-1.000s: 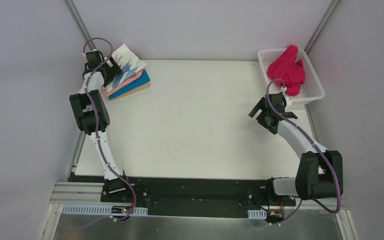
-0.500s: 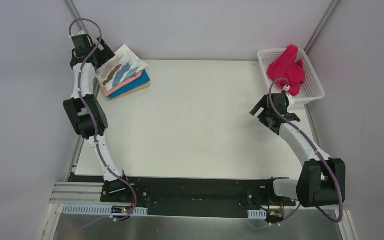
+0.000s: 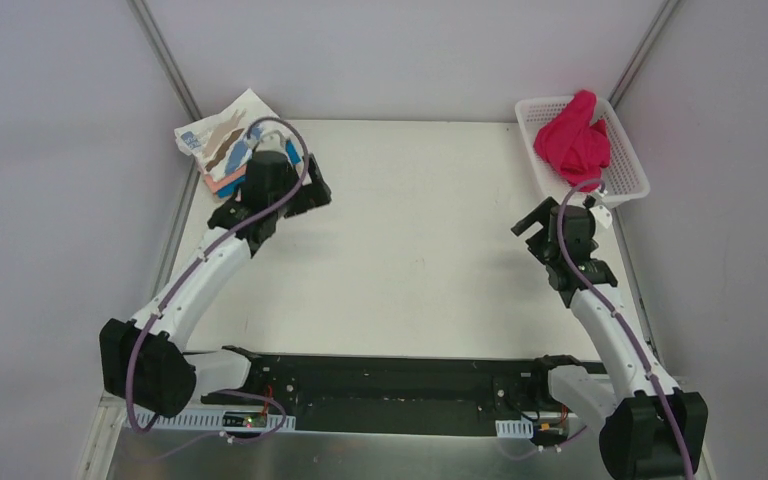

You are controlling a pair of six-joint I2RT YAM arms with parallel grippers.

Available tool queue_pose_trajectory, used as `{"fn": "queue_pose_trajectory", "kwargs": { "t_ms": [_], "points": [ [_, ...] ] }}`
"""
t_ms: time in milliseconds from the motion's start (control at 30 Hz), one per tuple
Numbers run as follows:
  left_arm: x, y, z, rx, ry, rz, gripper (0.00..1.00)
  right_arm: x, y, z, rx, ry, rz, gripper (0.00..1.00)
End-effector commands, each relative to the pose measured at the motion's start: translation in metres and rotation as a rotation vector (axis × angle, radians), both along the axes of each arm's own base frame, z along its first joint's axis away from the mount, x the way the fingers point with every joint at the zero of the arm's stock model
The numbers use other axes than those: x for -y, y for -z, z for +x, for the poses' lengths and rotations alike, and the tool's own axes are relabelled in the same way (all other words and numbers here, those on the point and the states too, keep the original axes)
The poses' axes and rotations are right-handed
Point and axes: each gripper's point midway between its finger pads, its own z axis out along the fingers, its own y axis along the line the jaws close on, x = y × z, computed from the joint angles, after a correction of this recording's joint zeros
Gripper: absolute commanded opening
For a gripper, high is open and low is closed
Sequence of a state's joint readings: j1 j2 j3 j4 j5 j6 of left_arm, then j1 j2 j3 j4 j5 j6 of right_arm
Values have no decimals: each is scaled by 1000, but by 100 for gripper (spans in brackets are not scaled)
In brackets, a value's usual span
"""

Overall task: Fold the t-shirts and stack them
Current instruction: Reset both arms

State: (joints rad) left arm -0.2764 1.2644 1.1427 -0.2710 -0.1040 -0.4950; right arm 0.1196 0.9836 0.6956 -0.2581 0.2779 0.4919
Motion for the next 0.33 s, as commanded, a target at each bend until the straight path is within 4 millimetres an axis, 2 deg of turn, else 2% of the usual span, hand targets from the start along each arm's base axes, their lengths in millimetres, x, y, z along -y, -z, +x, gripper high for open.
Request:
{"fn": "queue_pose_trajectory", "kwargs": {
  "t_ms": [0,67,133,300],
  "points": [
    [-8,60,-41,-85,-101,44,99,7,-9,-2,88,58,23,100],
    [-5,78,-57,-118,-77,50,99,9,-12,-3,108,71,26,99],
    [-2,86,-64,-134,-63,31,99,10,-14,-4,121,76,25,99],
    [-8,76,-69,-95,-69,39,99,5,-19,-2,140,52,40,100]
  ]
}}
